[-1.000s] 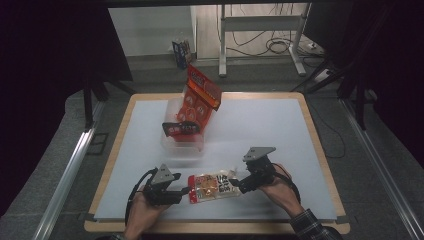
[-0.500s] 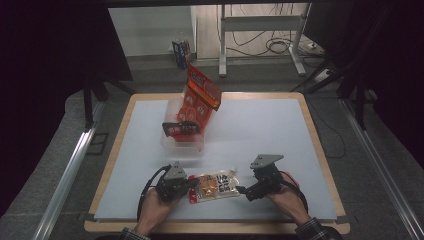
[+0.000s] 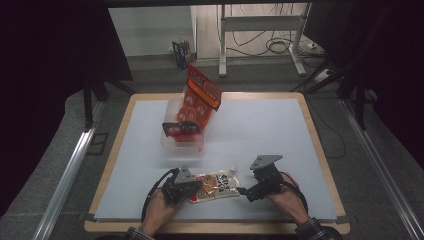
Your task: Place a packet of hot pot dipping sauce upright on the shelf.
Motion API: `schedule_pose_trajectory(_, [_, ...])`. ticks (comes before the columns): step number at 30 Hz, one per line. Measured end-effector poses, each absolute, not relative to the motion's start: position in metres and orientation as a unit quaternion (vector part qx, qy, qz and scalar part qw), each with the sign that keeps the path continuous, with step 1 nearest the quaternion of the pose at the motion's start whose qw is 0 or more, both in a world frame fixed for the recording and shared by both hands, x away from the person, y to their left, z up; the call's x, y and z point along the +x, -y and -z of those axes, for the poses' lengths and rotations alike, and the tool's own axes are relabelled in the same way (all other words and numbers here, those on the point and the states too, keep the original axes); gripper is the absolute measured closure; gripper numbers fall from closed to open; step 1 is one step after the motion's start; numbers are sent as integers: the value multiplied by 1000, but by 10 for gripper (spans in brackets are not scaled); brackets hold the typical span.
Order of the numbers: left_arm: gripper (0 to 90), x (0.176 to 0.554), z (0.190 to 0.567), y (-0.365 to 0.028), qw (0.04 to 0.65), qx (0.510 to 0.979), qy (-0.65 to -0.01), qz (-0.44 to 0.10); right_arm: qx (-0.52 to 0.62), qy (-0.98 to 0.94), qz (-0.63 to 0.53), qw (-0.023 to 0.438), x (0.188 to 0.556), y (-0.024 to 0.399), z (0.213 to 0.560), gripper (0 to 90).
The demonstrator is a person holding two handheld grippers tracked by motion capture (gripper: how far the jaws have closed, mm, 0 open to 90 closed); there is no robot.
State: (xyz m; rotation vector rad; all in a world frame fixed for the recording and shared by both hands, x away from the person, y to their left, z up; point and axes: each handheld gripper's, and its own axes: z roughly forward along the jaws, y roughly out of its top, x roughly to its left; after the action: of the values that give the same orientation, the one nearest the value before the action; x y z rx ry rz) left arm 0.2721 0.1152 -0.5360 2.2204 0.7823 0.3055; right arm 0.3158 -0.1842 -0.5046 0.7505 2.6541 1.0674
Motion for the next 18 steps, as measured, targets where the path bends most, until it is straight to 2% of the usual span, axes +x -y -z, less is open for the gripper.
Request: schedule_pose_trajectory(18, [900,272,540,-127,372,865,-319,-102,252,-897,-357,69,313,179,508,0])
